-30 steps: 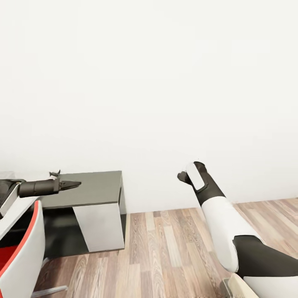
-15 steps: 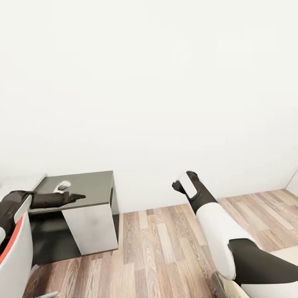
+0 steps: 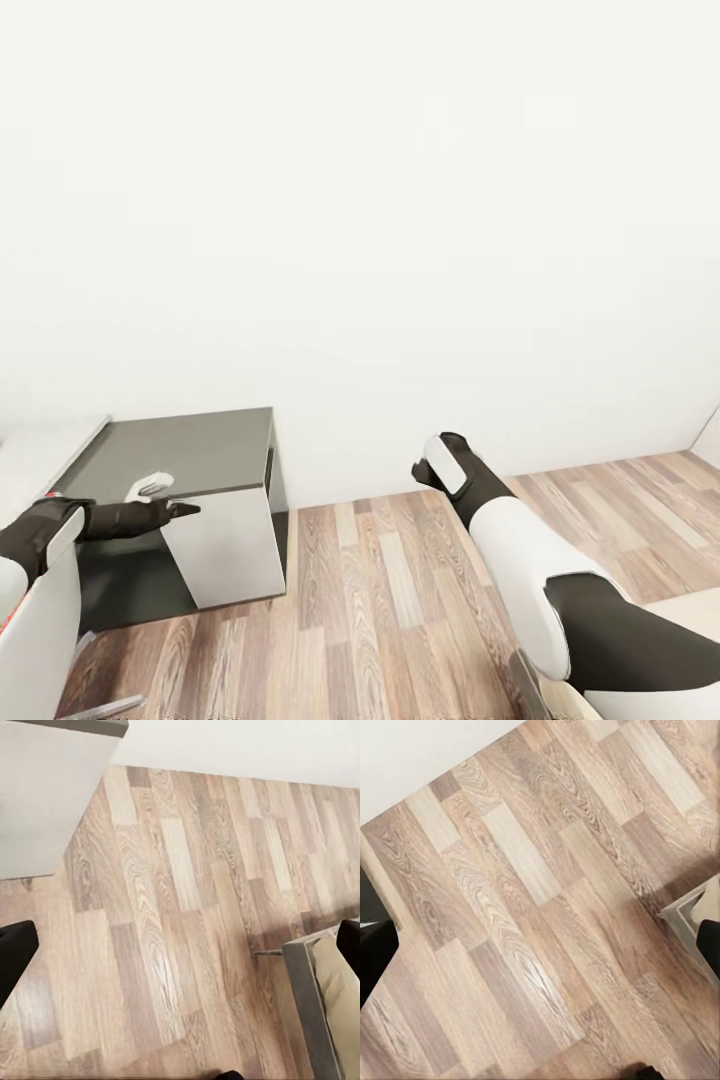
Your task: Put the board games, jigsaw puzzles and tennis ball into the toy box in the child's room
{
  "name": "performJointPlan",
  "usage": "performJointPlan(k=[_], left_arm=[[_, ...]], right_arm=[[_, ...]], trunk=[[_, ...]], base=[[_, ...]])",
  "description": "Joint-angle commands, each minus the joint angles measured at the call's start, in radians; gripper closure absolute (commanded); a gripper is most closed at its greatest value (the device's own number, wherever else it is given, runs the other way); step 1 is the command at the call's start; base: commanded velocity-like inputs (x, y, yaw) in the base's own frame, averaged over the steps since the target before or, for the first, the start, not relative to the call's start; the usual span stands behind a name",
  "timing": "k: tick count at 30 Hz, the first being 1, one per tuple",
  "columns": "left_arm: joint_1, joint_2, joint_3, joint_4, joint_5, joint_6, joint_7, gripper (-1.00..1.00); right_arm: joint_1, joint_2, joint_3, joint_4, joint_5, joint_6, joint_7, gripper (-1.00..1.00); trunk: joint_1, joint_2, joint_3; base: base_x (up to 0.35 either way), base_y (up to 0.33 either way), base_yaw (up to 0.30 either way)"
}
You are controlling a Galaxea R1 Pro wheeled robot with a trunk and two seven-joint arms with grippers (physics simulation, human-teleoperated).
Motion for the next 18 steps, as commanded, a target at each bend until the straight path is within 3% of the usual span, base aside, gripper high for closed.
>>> performJointPlan(k=[1,7,11,18], left_arm=[[-0.001,-0.008,-0.008,0.019,0.010,-0.009,0.014,-1.00],[-0.001,-0.059,-0.009,0.120,0.005,-0.086,0.097,-1.00],[0.011,-0.099,-0.009,0.183,-0.004,-0.149,0.194,-1.00],[0.054,-0.143,-0.010,0.203,-0.008,-0.197,0.290,-1.00]], right_arm=[[-0.001,0.000,0.007,0.002,-0.007,-0.010,-0.006,-1.00],[-0.001,0.000,0.012,0.057,-0.005,-0.041,0.040,-1.00],[0.004,0.000,0.013,0.076,-0.003,-0.072,0.059,-1.00],[0.052,0.000,0.015,0.081,-0.002,-0.124,0.064,-1.00]], trunk=[[0.001,-0.003,-0.004],[0.001,-0.003,-0.014],[0.001,-0.003,-0.020],[0.001,-0.003,-0.028]], base=[[0.000,0.000,0.000],[0.000,0.000,0.000],[0.000,0.000,0.000],[0.000,0.000,0.000]])
